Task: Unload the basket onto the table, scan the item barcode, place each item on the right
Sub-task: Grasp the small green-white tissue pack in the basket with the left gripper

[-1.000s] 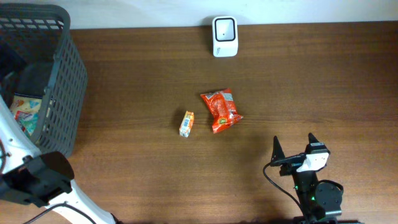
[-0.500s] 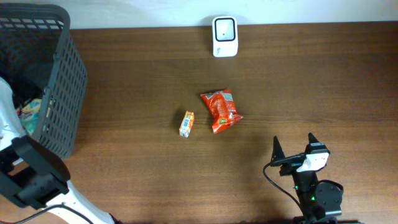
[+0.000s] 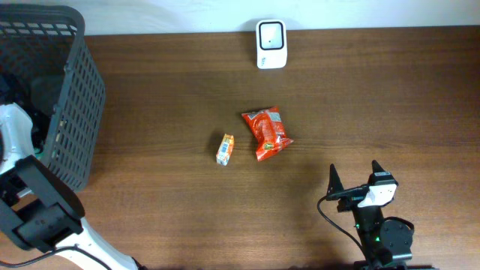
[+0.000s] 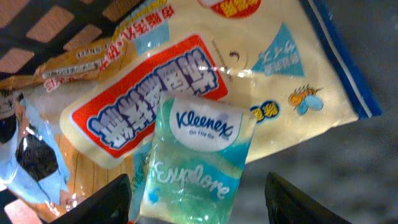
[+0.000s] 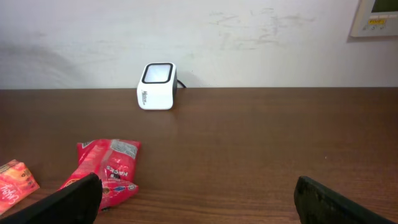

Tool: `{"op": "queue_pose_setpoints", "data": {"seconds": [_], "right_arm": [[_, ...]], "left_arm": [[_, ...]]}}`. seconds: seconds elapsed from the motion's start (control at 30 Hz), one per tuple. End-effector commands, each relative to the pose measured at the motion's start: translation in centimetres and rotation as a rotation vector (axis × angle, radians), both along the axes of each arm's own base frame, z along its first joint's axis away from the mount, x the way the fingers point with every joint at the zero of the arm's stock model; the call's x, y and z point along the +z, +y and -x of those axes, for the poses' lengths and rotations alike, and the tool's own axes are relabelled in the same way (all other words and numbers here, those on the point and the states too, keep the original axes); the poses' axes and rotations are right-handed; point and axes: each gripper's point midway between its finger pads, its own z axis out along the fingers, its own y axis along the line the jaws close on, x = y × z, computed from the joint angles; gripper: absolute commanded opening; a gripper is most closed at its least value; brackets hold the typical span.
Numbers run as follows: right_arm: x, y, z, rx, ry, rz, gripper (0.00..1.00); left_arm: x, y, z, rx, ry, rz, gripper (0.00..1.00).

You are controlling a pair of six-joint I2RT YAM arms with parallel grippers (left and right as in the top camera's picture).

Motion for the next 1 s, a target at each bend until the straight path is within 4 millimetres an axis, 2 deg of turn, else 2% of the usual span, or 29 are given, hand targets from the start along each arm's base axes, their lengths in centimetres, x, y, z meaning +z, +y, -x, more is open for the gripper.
{"op": "queue_pose_setpoints", "data": {"seconds": [0.0,0.17,0.23,0.43,0.53,0.63,0.87,0.97], "right_arm": [[-0.3,-0.4,0.0,-0.019,0.006,-0.002,0.98],[-0.3,-0.4,0.0,-0.019,0.006,-0.002,0.98],[-0.3,-0.4,0.0,-0.019,0.006,-0.002,0.98],[-0.3,-0.4,0.0,-0.019,0.006,-0.002,0.98],[-0.3,-0.4,0.0,-0.019,0.006,-0.002,0.98],[-0.3,-0.4,0.0,-0.019,0.006,-0.002,0.98],[-0.3,-0.4,0.0,-0.019,0.006,-0.002,0.98],[-0.3,-0.4,0.0,-0.019,0.006,-0.002,0.98]], "left_arm": [[-0.1,0.0,1.1,-0.005,0.046,0.001,0.69],[0.0,-0.3,1.7,0.001,0.061,0.033,0.73],[0.8,0.0,1.8,0.007,0.054,0.039,0.77],[7.5,0.7,-0.6,-0.002,-0.102,0.066,0.76],[8.4,1.2,-1.1,-0.012,-0.123,0.042,0.69],[7.3,1.6,-1.6,-0.042,-0.118,0.032,0.67],[0.3,1.7,-1.8,-0.036,-0.026,0.100,0.68],[-1.8,1.5,-1.6,-0.034,0.013,0.130,0.65]]}}
